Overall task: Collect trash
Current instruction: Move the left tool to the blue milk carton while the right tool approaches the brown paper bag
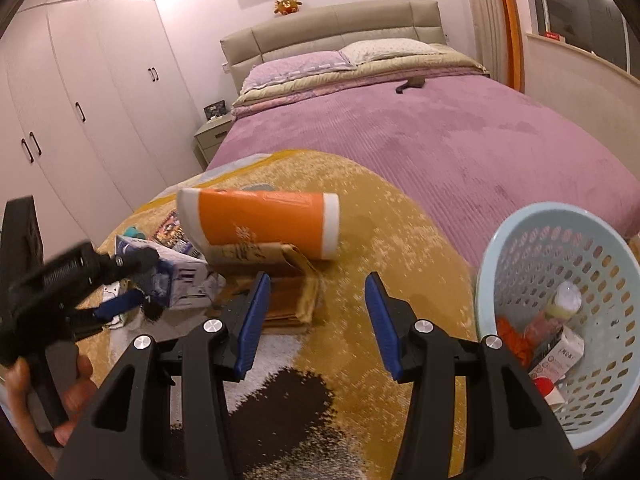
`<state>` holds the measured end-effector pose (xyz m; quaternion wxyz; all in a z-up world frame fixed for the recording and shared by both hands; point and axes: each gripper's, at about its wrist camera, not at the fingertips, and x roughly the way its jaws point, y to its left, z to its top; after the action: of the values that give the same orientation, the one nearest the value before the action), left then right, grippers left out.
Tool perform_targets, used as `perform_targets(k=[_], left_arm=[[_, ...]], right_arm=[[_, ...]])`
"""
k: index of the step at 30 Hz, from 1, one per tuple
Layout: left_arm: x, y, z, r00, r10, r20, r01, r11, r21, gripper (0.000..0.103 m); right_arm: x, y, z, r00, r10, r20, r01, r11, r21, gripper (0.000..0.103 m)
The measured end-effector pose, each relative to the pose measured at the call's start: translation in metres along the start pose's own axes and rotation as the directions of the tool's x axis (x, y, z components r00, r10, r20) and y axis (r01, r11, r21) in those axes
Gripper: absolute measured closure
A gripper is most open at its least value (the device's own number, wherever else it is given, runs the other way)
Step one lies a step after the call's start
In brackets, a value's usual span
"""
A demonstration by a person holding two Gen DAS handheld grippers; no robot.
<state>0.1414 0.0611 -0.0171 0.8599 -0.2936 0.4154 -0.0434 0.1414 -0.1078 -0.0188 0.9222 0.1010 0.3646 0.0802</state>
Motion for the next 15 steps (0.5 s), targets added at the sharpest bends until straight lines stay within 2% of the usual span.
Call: perform_targets(k=[7,15], left_arm=[[-0.005,-0.001,0.001,1.000,-0.011,0.014,0.012,1.000,-0.017,0.023],[0.024,-0.007,-0.002,0.997,0.059,-0.046,-0.060,0.998,-0.017,0.027]], right_arm=[[0.004,-0.004,-0.004,1.000,0.018,-0.001,-0.018,1.000,0.014,0.057],[0.016,0.003,-0.014,0.999,0.031,-0.037,-0.030,0.999,0.016,0.057]])
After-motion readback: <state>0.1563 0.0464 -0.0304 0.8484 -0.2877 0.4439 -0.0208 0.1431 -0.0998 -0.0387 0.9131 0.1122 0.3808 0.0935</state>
